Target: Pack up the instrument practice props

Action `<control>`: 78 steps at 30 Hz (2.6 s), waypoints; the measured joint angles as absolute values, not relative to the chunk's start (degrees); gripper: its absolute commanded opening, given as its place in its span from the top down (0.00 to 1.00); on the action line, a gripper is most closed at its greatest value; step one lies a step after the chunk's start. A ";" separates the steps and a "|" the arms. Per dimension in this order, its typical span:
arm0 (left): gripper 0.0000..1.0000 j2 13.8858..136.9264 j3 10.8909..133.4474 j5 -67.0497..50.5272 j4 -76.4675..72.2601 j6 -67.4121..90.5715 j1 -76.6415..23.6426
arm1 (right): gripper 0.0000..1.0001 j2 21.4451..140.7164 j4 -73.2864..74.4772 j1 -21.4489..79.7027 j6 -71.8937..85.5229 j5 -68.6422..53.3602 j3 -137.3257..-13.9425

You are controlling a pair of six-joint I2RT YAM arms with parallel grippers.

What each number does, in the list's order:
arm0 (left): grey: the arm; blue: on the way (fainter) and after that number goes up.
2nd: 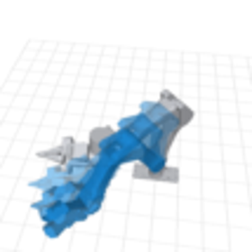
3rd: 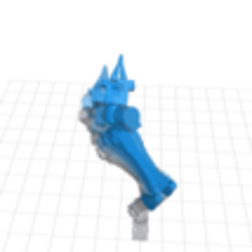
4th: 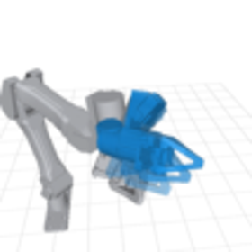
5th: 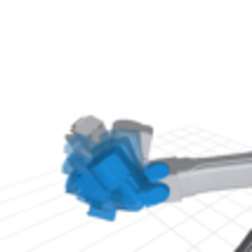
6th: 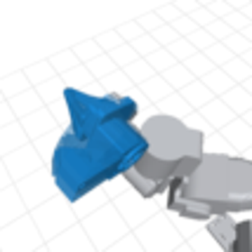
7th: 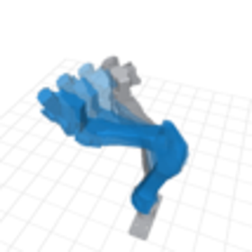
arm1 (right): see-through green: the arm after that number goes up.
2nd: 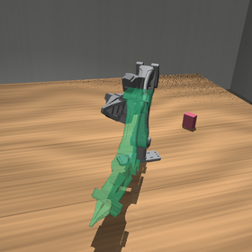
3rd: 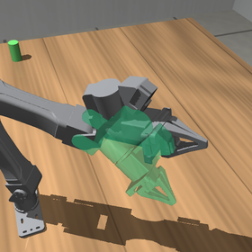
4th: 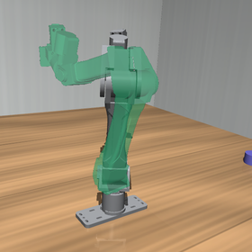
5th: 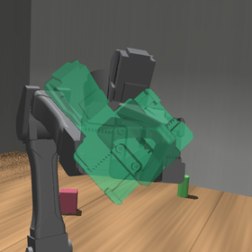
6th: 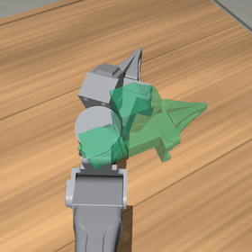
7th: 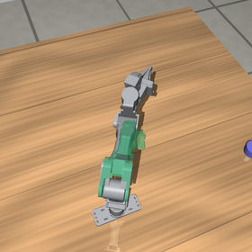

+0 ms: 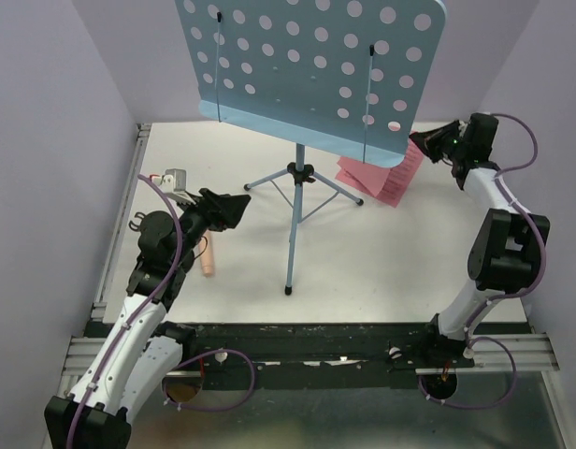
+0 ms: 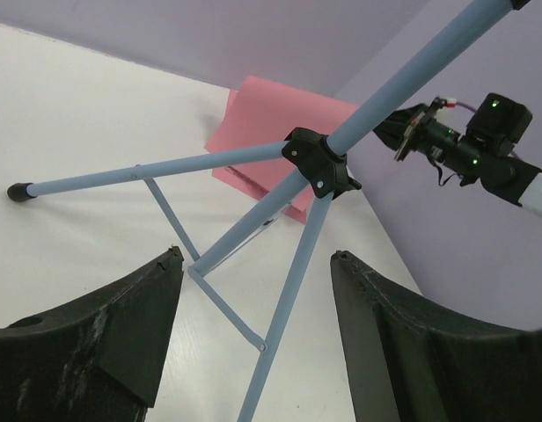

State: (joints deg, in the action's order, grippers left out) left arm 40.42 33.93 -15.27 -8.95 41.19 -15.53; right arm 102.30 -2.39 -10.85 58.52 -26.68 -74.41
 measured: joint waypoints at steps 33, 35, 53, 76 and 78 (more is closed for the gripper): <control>0.23 47.09 36.01 -13.80 -8.45 41.67 -23.29 | 0.99 113.97 10.04 -13.93 54.78 -25.32 -77.65; 0.23 47.07 36.01 -13.65 -8.43 41.67 -23.38 | 0.99 113.97 10.00 -13.39 53.39 -25.36 -77.87; 0.23 46.98 35.92 -13.50 -8.43 41.67 -23.40 | 0.55 116.16 15.99 -11.55 42.96 -23.68 -79.33; 0.10 39.55 34.11 -9.34 -4.71 38.96 -23.51 | 0.42 83.07 14.44 -1.50 41.34 -13.41 -71.64; 0.11 38.94 33.06 -9.39 -5.78 38.70 -23.59 | 0.42 77.19 12.62 1.04 40.38 -12.86 -66.50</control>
